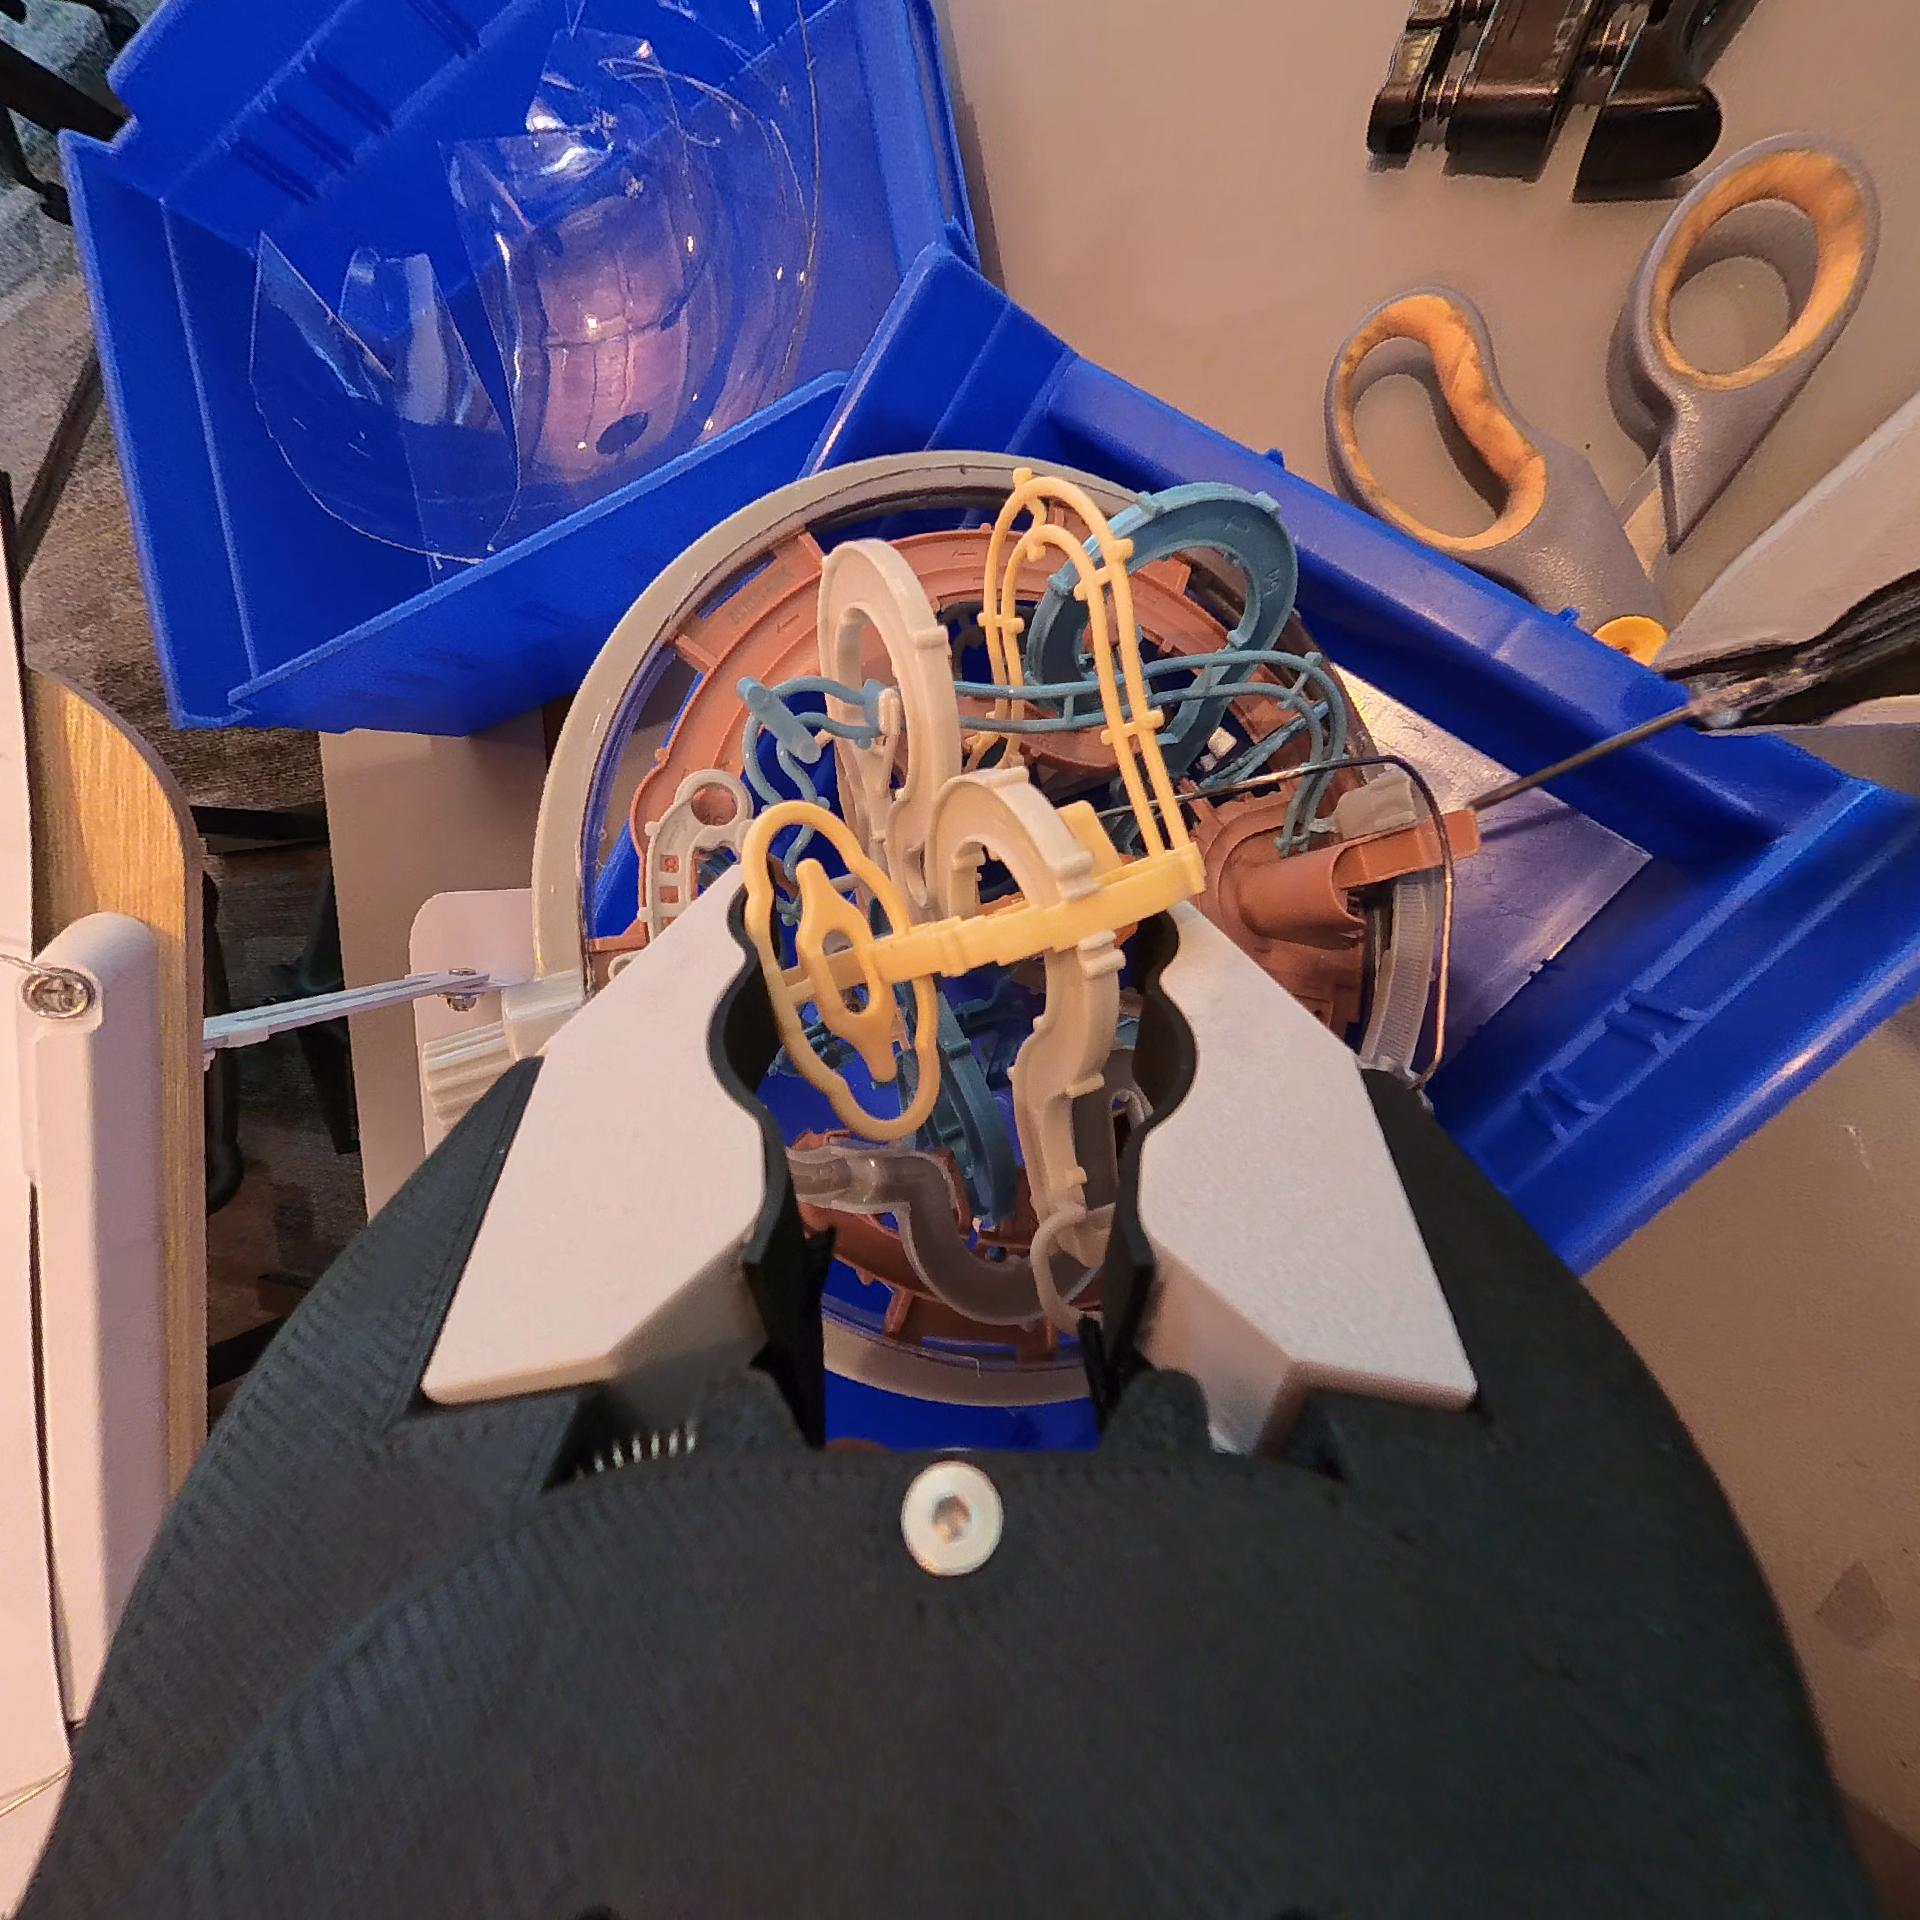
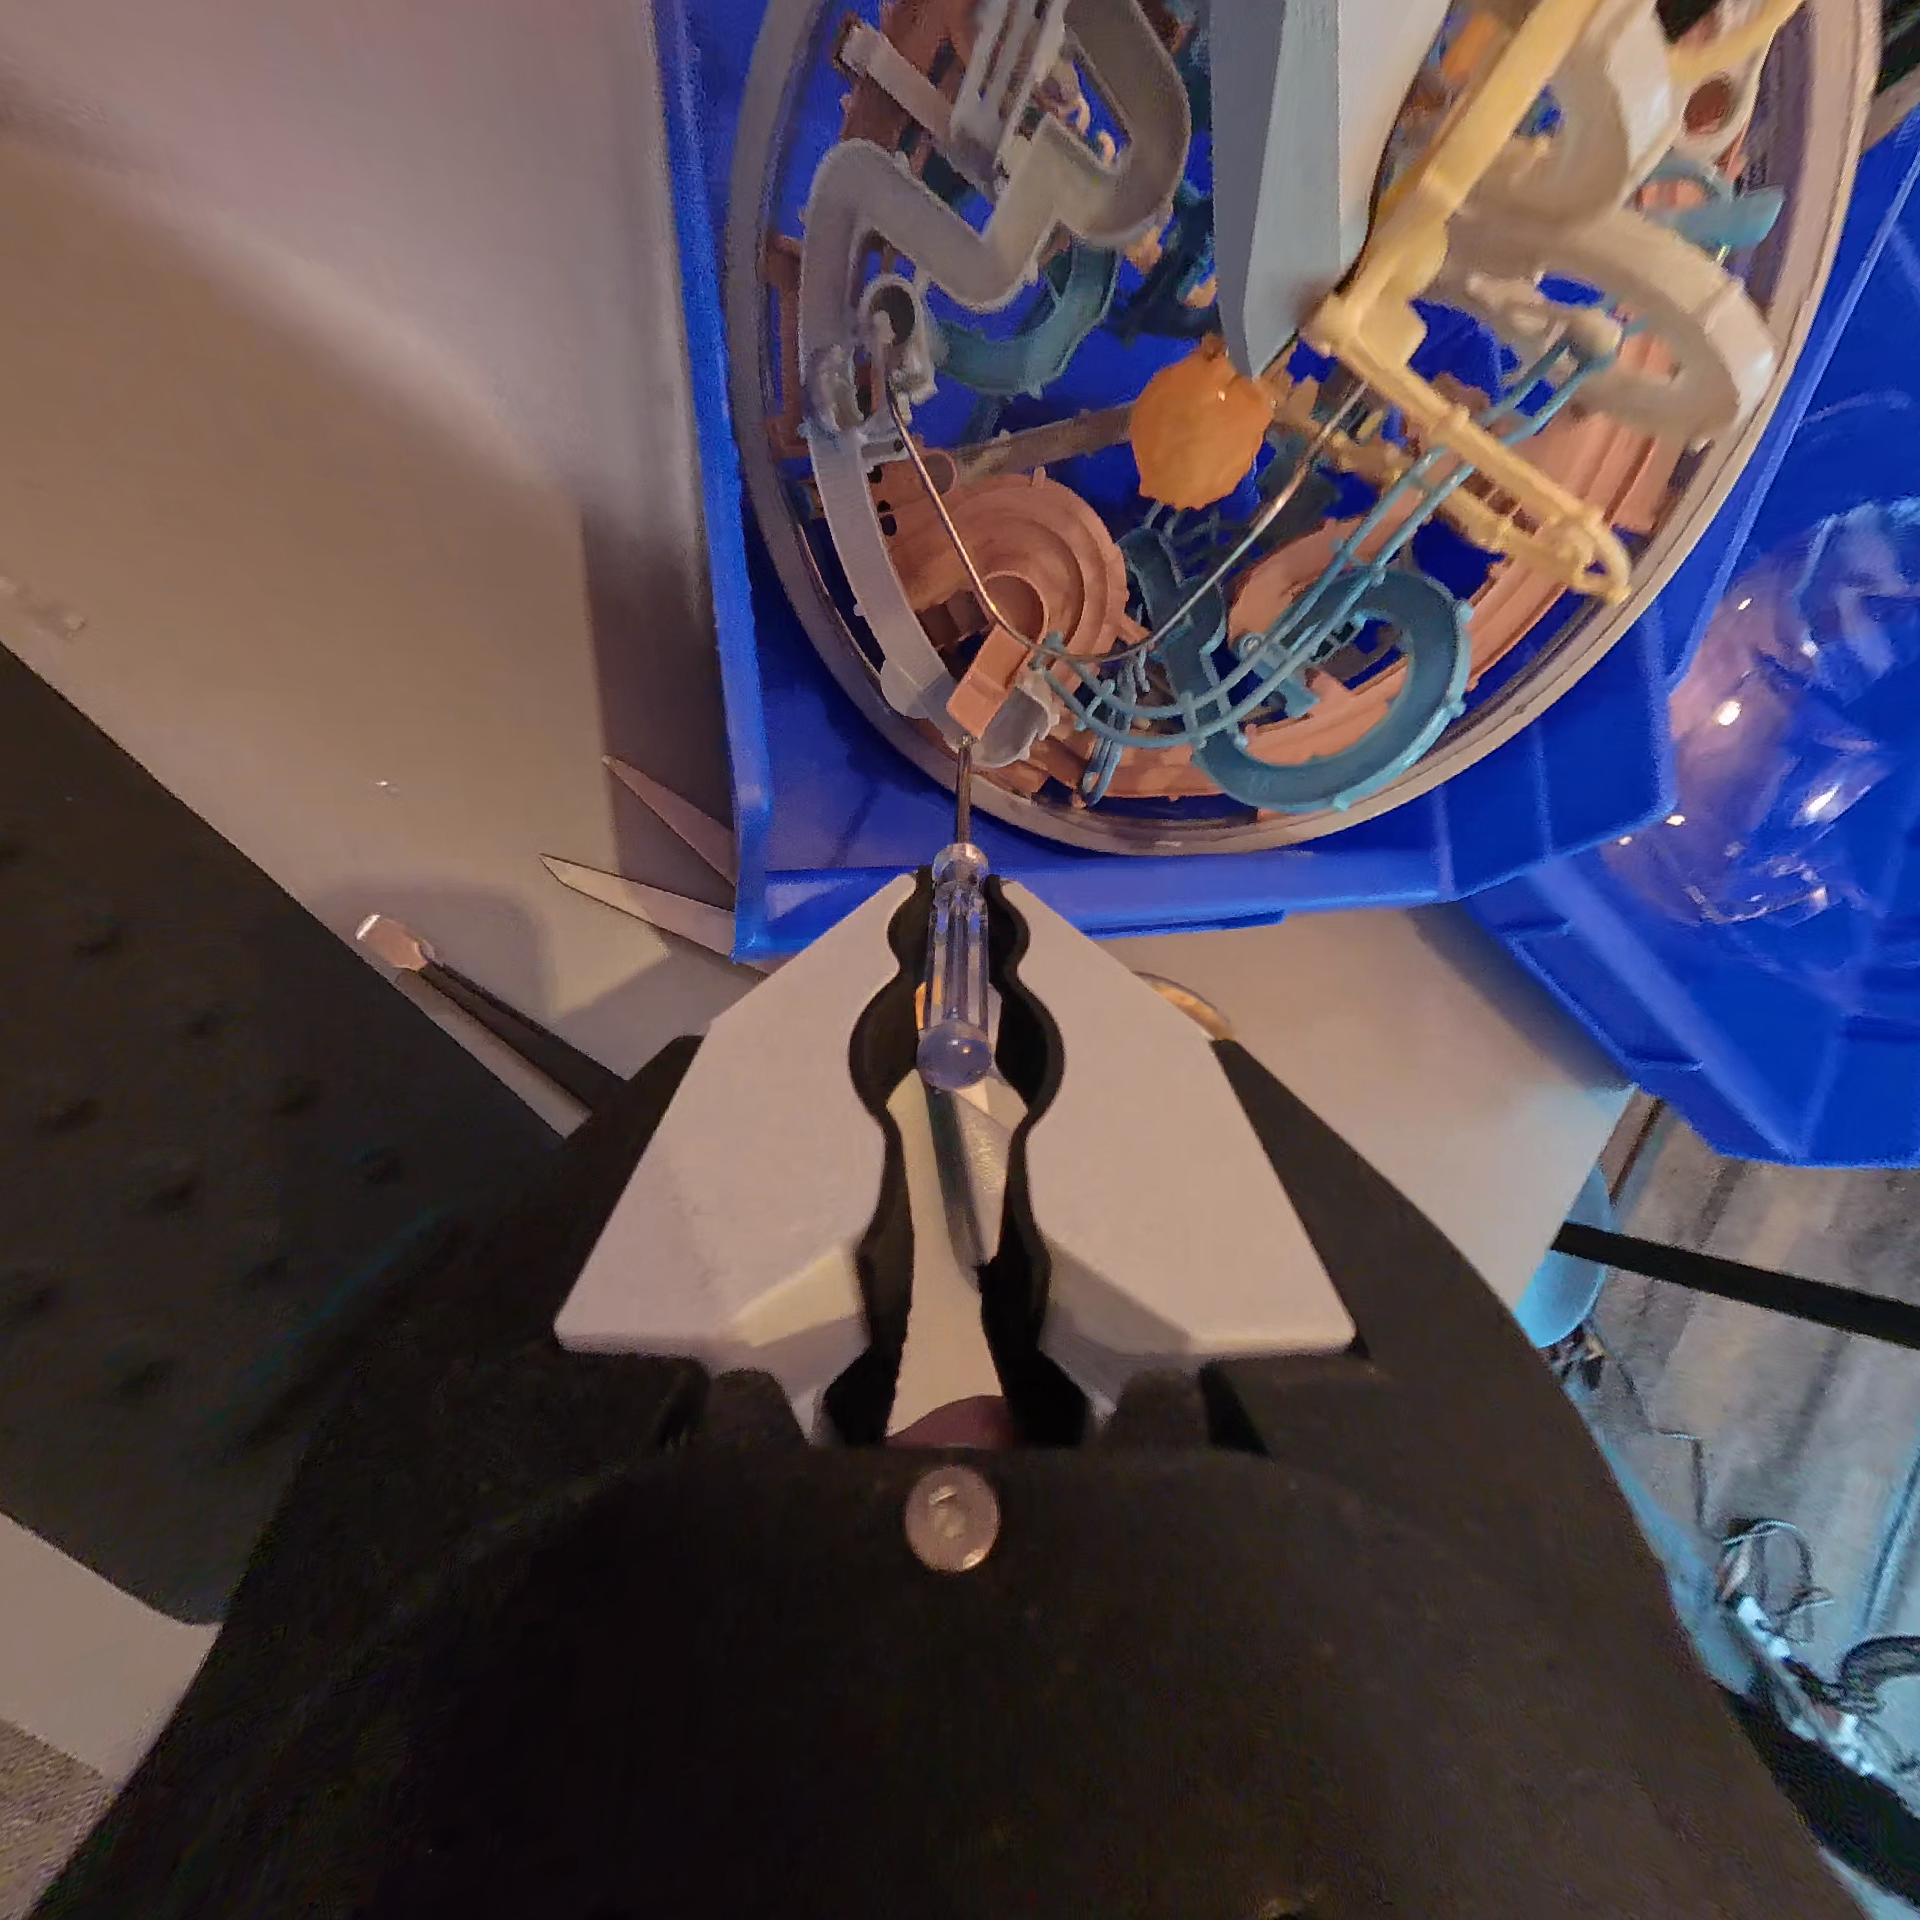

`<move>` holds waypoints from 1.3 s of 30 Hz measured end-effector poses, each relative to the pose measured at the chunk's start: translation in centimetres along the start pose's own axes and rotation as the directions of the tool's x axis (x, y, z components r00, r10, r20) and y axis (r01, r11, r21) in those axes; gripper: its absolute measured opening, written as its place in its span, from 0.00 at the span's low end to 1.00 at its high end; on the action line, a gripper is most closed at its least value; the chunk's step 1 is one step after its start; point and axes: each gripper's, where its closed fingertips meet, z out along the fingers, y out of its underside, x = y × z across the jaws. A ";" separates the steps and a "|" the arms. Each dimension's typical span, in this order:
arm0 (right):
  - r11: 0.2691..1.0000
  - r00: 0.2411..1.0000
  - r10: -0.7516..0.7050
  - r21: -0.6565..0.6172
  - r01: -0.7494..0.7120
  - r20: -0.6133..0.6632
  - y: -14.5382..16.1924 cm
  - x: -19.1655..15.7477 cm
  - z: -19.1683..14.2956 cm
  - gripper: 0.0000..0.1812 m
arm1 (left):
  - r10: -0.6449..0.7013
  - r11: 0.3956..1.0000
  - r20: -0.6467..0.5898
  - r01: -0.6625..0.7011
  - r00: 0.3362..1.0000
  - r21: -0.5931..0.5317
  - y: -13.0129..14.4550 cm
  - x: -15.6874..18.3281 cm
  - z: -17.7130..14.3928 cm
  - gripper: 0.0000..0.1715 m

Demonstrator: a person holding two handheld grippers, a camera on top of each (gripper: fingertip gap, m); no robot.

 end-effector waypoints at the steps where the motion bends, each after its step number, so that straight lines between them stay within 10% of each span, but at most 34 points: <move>1: 1.000 1.000 0.017 0.002 -0.017 0.005 0.1 -0.1 0.2 0.03 | 0.000 1.000 0.000 0.000 1.000 0.000 0.0 0.0 0.0 0.39; 33: 0.983 0.983 0.182 0.024 -0.182 0.026 0.0 -0.1 1.6 0.03 | -0.001 1.000 -0.002 0.001 1.000 0.001 0.0 0.0 0.1 0.39; 37: 0.978 0.975 -0.207 -0.030 0.206 -0.074 -0.1 -0.1 1.6 0.04 | 0.000 1.000 -0.002 0.000 1.000 0.001 -0.1 0.1 0.1 0.39; 39: 0.803 0.792 -0.595 -0.113 0.585 -0.133 -0.2 0.1 1.6 0.03 | 0.004 1.000 0.006 -0.004 1.000 -0.004 -0.1 0.1 0.1 0.39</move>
